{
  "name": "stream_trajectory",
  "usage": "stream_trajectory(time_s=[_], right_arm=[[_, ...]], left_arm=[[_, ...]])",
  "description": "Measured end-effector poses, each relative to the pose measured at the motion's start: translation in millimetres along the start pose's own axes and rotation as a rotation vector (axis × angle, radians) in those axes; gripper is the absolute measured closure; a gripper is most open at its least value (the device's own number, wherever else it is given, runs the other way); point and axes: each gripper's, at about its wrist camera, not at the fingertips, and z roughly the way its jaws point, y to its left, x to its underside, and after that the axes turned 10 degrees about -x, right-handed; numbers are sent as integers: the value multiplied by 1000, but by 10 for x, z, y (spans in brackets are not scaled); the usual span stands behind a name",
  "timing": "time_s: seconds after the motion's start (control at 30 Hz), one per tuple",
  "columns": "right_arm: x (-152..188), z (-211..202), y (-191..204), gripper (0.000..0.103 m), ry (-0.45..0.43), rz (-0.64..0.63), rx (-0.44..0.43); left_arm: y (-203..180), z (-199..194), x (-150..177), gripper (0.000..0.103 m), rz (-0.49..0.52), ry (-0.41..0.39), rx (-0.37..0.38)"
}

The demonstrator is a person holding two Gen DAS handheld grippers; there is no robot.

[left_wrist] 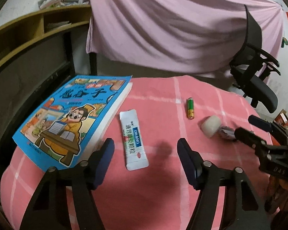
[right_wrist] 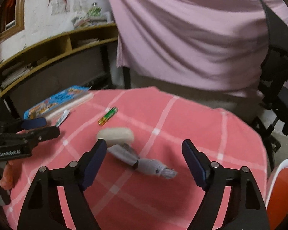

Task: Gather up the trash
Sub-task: 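Grasp the white sachet with the left gripper while the right grasps the grey foil wrapper, then carry the sachet and foil wrapper over the bucket and open both grippers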

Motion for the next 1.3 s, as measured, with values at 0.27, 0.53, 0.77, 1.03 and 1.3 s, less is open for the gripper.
stream_trajectory(time_s=[0.27,0.53,0.77,1.03,1.3], right_arm=[[13,211,55,38,116,-10,-14],[48,213,109,80,133,-15,-68],[65,163,141,86,106,-16,-76],[103,-234,185,86,-101,-49,-46],[242,-689,219,85,-331,-43,-14]], left_arm=[[90,95,10,59,-29,55,-15],[44,73,15,84,-16,52,1],[24,-29,30,86,-32,1,38],[-191,-502,127,86,11,-244,39],[-361,-956,261,86,37,-498,109]])
